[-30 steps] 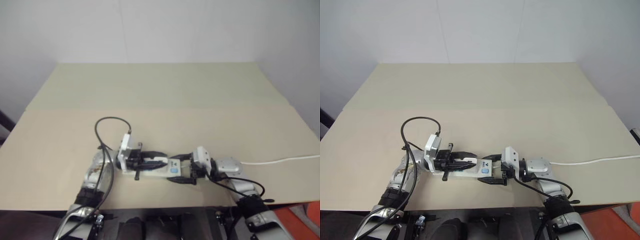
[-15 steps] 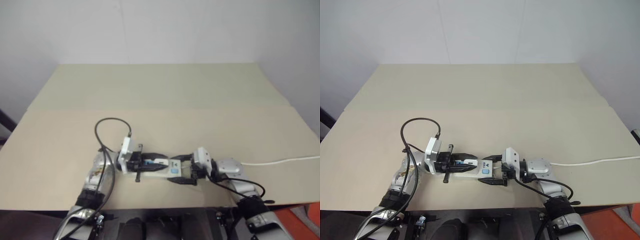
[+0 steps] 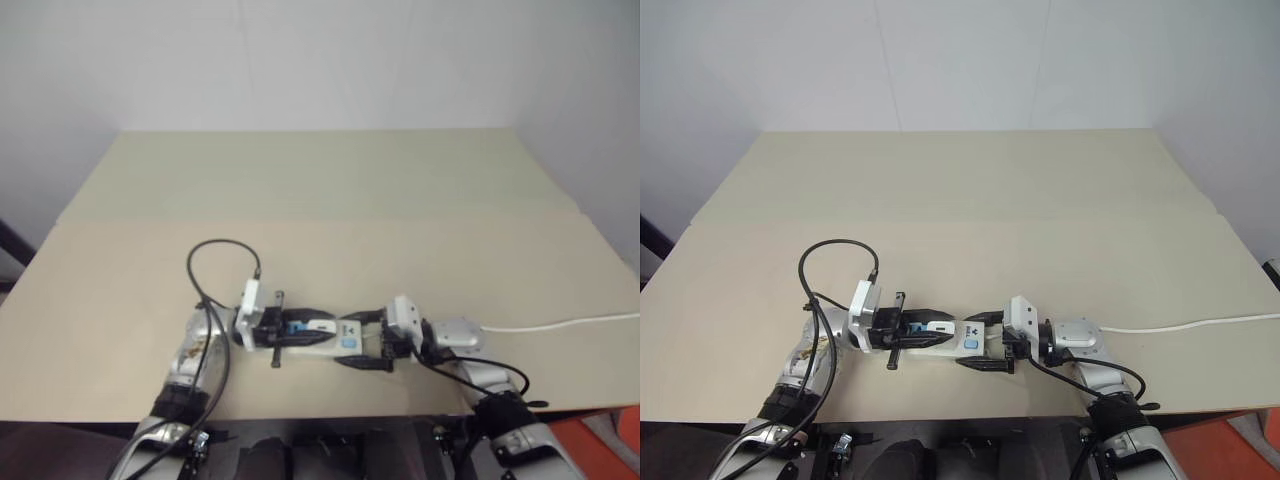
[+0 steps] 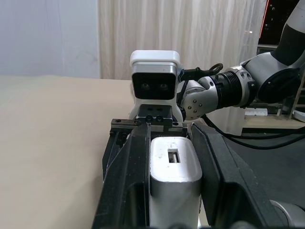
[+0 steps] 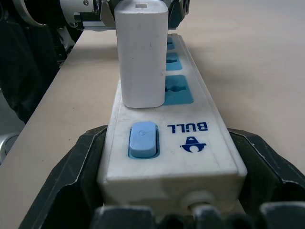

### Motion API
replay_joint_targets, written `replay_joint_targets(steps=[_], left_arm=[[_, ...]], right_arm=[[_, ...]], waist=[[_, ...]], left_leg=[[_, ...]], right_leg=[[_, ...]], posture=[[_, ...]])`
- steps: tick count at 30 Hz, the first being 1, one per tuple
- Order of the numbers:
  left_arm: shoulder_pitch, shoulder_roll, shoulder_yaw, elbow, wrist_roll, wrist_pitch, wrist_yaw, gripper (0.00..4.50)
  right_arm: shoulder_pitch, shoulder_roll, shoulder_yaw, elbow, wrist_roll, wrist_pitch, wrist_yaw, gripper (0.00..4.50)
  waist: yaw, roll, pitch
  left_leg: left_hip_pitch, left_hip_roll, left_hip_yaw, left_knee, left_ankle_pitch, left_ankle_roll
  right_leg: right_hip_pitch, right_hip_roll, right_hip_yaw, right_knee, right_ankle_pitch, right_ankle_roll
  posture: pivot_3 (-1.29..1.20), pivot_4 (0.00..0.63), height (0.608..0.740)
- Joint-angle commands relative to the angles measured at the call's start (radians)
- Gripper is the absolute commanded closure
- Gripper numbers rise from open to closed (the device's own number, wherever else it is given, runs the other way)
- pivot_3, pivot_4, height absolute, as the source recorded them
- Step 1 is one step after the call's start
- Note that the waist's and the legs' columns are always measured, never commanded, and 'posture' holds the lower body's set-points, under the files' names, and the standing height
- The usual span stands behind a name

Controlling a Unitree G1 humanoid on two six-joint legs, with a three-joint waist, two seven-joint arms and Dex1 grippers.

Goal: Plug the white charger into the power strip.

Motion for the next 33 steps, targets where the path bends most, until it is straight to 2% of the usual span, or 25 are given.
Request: replay_joint_targets(steps=[1, 10, 15, 19, 24, 29, 31, 33], left_arm=[[0.033, 0.013, -0.012, 0.061, 0.052, 0.002, 0.015, 2.78], [0.018, 0.012, -0.002, 0.082, 0.052, -0.017, 0.006, 0.05], [0.011, 0.026, -0.005, 0.075, 0.042, -0.008, -0.021, 0.02], [0.010, 0.071, 0.019, -0.013, 0.012, 0.044, -0.015, 0.02], [0.011, 0.170, 0.204, -0.179, -0.181, 0.230, 0.063, 0.02], [0.054, 0.306, 0.370, -0.159, -0.167, 0.187, 0.099, 0.02], [0.083, 0.336, 0.404, -0.148, -0.168, 0.192, 0.104, 0.00], [0.124, 0.350, 0.424, -0.155, -0.164, 0.197, 0.112, 0.00]], right_arm=[[0.015, -0.010, 0.024, 0.020, -0.025, 0.005, 0.015, 1.06], [0.014, -0.009, 0.024, 0.023, -0.026, 0.009, 0.017, 1.06], [0.012, -0.008, 0.025, 0.026, -0.026, 0.010, 0.018, 1.06], [0.012, -0.008, 0.025, 0.025, -0.028, 0.007, 0.017, 1.06], [0.016, -0.009, 0.023, 0.021, -0.031, 0.006, 0.012, 1.06], [0.019, -0.005, 0.012, 0.025, -0.020, 0.007, 0.012, 1.06], [0.017, -0.005, 0.011, 0.025, -0.013, 0.009, 0.023, 0.34], [0.019, -0.006, 0.007, 0.020, -0.014, 0.004, 0.019, 0.03]], waist=[[0.000, 0.000, 0.000], [0.001, 0.008, -0.006], [0.001, 0.008, -0.006], [-0.001, 0.008, -0.006], [-0.006, 0.002, -0.001], [-0.010, 0.001, 0.000], [-0.009, 0.001, 0.000], [-0.009, 0.000, 0.001]], left_leg=[[0.000, 0.000, 0.000, 0.000, 0.000, 0.000], [0.001, 0.000, 0.001, -0.001, 0.000, 0.000], [0.001, 0.000, 0.001, -0.001, 0.000, 0.000], [0.000, 0.000, 0.001, -0.002, 0.000, 0.000], [-0.002, 0.001, -0.001, -0.002, 0.000, 0.000], [-0.004, 0.001, -0.003, -0.004, 0.000, 0.000], [-0.004, 0.001, -0.003, -0.004, 0.000, 0.000], [-0.004, 0.001, -0.002, -0.004, 0.000, 0.000]], right_leg=[[0.000, 0.000, 0.000, 0.000, 0.000, 0.000], [0.000, 0.000, 0.000, -0.001, 0.000, 0.000], [0.000, 0.000, 0.000, -0.001, 0.000, 0.000], [0.000, 0.000, 0.000, -0.002, 0.000, 0.000], [-0.003, 0.000, -0.001, -0.002, 0.000, 0.000], [-0.004, 0.000, -0.002, -0.004, 0.000, 0.000], [-0.004, 0.000, -0.002, -0.005, 0.000, 0.000], [-0.004, 0.000, -0.002, -0.006, 0.000, 0.000]], posture=[[0.00, 0.150, 0.740], [0.00, 0.150, 0.740], [0.00, 0.150, 0.740], [0.00, 0.150, 0.740], [0.00, 0.150, 0.740], [0.00, 0.150, 0.740], [0.00, 0.150, 0.740], [0.00, 0.150, 0.740]])
